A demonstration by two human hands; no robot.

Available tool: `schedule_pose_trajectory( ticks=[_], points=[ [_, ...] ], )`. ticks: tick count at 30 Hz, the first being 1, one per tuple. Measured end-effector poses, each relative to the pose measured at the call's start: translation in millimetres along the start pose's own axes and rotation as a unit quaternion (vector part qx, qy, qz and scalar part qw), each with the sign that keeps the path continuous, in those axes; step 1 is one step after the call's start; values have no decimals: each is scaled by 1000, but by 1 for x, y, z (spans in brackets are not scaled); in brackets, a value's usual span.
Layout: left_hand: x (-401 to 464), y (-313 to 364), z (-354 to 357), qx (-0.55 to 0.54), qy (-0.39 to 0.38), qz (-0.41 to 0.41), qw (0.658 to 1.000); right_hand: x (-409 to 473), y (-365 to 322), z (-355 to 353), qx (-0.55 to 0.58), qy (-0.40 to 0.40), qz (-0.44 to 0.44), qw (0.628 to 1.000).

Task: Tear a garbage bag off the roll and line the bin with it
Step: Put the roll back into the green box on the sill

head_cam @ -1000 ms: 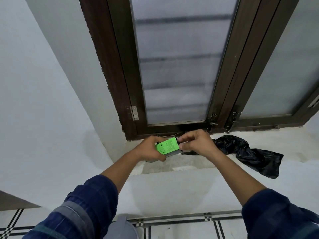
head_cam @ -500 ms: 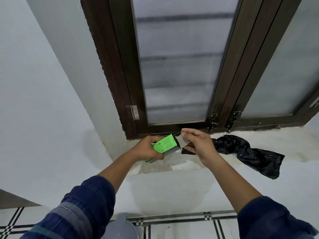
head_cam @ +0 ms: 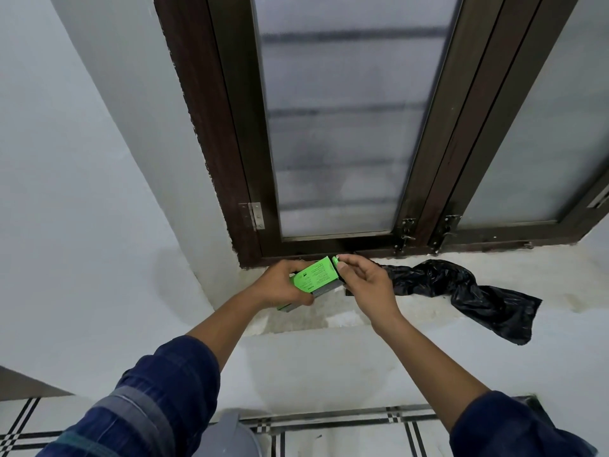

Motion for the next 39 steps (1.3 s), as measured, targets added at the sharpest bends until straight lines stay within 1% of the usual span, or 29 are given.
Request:
schedule_pose_trajectory(
  ticks=[3, 5, 7, 9, 11, 14, 16, 19, 25, 29, 36, 39],
  points=[
    [1, 2, 1, 9, 1, -4, 1000, -4, 4, 2, 1, 35, 1, 999],
    [2, 0, 0, 14, 2, -10, 1000, -5, 7, 3, -3, 31, 7, 999],
    [2, -1, -1, 17, -3, -10, 1000, -4, 8, 4, 17, 9, 15, 1000],
    [1, -3, -2, 23, -11, -8, 1000, -1, 7, 4, 43, -26, 29, 998],
    [1, -5, -3, 26, -18, -11, 999, 4, 3, 6, 49, -79, 56, 994],
    [0, -4, -2, 37, -32, -5, 999, 12, -3, 9, -18, -185, 91, 978],
    [0, -3, -1, 42, -39, 0, 998, 17, -7, 8, -76, -219, 108, 967],
    [1, -1, -1, 42, -42, -2, 998, 22, -13, 5, -112, -228, 120, 960],
    [2, 1, -1, 52, -50, 2, 997, 20, -13, 8, -122, -235, 138, 954],
    [1, -1, -1, 57, -54, -4, 997, 17, -13, 10, -129, -242, 126, 953],
    [4, -1, 0, 59, -50, -9, 997, 20, -10, 9, -145, -195, 132, 961],
    [3, 2, 0, 73, -56, -9, 996, 23, -7, 7, -153, -160, 134, 966]
  ],
)
Point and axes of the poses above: each hand's wrist, its own x-axis towards the middle knuckle, its own z-axis out of the palm, y = z × x, the point moved 9 cm from there along x, towards the middle knuckle, and after that the axes turned 4 degrees about -y, right-handed, at the moved point
